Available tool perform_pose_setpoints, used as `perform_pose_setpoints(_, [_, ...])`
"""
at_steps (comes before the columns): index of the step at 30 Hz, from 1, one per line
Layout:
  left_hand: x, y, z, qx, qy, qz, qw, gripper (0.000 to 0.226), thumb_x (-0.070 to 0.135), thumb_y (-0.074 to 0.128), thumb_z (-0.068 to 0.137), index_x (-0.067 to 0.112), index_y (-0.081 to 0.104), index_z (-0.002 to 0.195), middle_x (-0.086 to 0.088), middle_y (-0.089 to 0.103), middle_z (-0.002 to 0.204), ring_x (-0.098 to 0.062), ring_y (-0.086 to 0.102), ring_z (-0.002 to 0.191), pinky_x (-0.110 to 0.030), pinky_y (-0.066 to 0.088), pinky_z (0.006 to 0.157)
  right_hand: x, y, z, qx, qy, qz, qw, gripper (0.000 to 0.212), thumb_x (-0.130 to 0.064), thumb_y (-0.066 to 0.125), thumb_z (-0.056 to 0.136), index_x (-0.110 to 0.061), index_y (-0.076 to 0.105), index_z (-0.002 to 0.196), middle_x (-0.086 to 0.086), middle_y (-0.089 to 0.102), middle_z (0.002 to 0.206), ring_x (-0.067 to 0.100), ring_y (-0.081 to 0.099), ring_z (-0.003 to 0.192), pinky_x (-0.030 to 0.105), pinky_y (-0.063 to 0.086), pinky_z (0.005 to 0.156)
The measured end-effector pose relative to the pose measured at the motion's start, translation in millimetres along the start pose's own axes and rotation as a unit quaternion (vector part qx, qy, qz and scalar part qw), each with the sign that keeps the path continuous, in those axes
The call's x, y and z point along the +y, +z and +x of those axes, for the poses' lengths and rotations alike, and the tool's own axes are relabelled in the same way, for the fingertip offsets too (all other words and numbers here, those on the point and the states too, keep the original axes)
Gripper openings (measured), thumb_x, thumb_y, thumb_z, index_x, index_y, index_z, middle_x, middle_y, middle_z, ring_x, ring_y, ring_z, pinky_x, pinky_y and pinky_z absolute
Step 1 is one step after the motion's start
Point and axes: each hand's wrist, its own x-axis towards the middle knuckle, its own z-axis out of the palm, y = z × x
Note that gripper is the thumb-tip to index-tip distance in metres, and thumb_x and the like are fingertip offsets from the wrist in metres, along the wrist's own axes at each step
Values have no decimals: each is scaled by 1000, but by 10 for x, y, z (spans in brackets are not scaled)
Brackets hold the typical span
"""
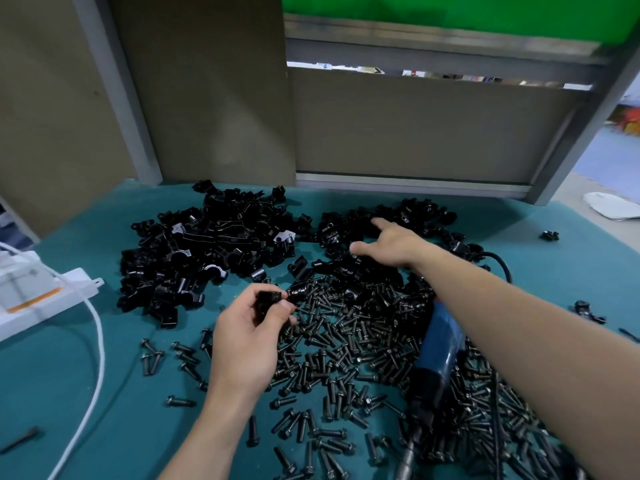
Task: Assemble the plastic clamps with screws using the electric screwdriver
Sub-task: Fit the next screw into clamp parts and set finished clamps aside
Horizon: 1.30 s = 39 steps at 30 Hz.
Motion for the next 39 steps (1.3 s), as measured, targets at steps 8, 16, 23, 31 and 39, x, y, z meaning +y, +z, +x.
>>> perform_pose_setpoints(8, [146,211,375,21,-1,38,999,29,15,70,97,42,70,86,6,76,78,-19,72,75,-47,59,81,-246,118,849,-22,-36,-84,996,113,-84,55,83,-17,16,165,7,13,173,33,15,158,47,21,126])
perform_pose_setpoints(16, [163,504,871,34,-30,-31,998,23,6,72,92,26,75,81,3,77,77,-19,76,73,-49,63,86,-382,94,951,-48,-124,-160,978,75,-63,61,91,-27,44,154,8,45,157,31,46,139,33,42,101])
perform_pose_setpoints(23, [99,457,812,36,-18,-31,999,14,4,72,93,17,75,89,3,78,83,-17,76,71,-34,62,79,-87,25,486,-68,-119,-141,980,29,-45,63,99,-25,66,120,-14,54,90,20,54,95,28,40,71])
perform_pose_setpoints(31, [243,259,474,9,4,-7,1000,32,6,72,94,35,74,81,2,78,81,-19,76,75,-39,60,84,-8,-120,-584,114,-98,312,938,21,-20,56,106,-11,74,101,19,74,92,21,68,65,39,59,65])
perform_pose_setpoints(39, [225,115,-89,-65,42,-29,997,31,-1,72,92,29,75,86,0,79,85,-14,76,82,-17,56,72,-309,605,-1624,-87,-9,715,693,24,-10,47,109,1,66,117,20,75,98,28,72,78,36,63,68])
